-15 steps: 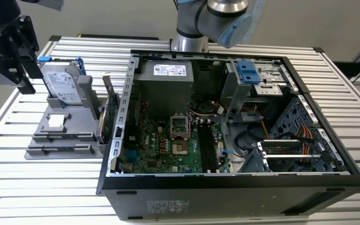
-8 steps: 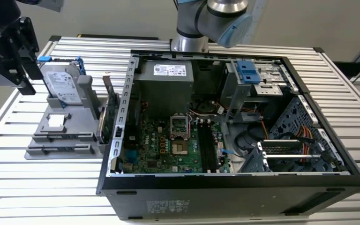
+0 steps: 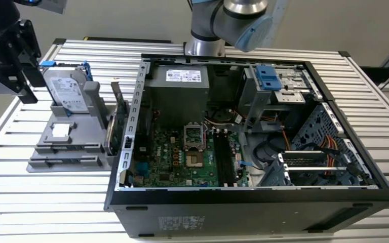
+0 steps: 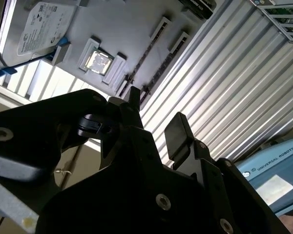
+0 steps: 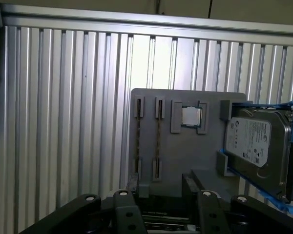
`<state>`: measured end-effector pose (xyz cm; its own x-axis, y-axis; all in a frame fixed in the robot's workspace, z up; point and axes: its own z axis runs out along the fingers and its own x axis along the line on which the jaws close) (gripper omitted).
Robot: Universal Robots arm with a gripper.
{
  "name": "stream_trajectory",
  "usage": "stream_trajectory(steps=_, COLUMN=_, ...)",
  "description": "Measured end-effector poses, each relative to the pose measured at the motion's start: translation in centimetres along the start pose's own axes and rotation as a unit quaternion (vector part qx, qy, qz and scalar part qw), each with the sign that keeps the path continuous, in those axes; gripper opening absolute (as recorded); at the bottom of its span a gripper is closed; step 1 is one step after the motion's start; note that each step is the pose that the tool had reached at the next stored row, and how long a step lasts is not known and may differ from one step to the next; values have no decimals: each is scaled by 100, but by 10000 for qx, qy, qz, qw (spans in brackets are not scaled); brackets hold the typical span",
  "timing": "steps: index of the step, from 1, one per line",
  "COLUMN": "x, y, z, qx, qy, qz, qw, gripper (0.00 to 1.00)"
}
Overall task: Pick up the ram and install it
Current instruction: 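Pick up the ram and move it above insertion slot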
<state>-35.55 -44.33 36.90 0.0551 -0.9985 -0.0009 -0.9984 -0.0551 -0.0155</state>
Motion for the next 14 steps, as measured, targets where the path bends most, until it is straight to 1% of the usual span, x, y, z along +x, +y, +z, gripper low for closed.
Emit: stream_trajectory(steps=14, x=0, y=4, z=34, qx=0, qy=5, qz=0, qw=10000, gripper=100)
